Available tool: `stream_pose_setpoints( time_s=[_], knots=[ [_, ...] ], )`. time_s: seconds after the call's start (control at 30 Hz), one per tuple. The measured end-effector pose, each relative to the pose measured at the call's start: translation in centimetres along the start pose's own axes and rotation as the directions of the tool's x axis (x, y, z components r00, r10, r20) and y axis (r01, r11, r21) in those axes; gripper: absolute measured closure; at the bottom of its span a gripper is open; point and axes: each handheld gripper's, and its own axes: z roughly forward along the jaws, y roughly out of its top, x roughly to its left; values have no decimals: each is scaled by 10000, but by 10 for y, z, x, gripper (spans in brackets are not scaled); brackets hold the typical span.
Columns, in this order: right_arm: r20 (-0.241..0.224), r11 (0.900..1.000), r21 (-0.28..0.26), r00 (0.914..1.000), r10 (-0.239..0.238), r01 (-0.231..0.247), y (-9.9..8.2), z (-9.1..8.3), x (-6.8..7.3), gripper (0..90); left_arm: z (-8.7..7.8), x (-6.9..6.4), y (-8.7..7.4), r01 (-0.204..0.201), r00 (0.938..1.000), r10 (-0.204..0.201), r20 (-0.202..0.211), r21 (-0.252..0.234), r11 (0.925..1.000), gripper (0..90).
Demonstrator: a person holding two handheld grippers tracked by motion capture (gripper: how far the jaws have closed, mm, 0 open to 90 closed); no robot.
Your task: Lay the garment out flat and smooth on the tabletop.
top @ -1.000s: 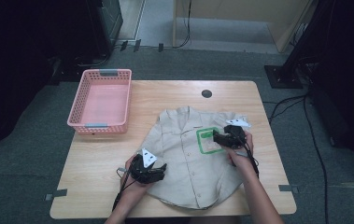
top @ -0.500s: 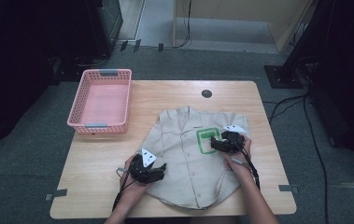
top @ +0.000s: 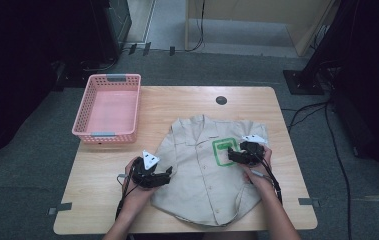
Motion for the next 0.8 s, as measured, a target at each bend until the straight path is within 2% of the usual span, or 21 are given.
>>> stream_pose_setpoints(
  time_s=[0.3,0.43,0.6,0.73,0.8],
  knots=[
    [-51,10000,9,10000,-45,45,-2,-2,-8,178,5,8,11,145,9992,-144,-382,29,9999,220],
    [-33,10000,15,10000,-13,13,-4,-4,-13,178,5,6,15,213,9988,-217,-444,-80,9997,221],
    [-2,10000,4,10000,28,-28,-5,-6,-16,177,7,-3,18,35,9999,-38,-168,-166,9999,249],
    [0,10000,2,10000,21,-21,-5,-6,-16,177,13,-17,21,-174,9995,174,251,-24,9998,249],
    [6,10000,5,10000,23,-23,-5,-6,-16,177,13,-28,21,-543,9971,538,534,85,9985,249]
  ],
)
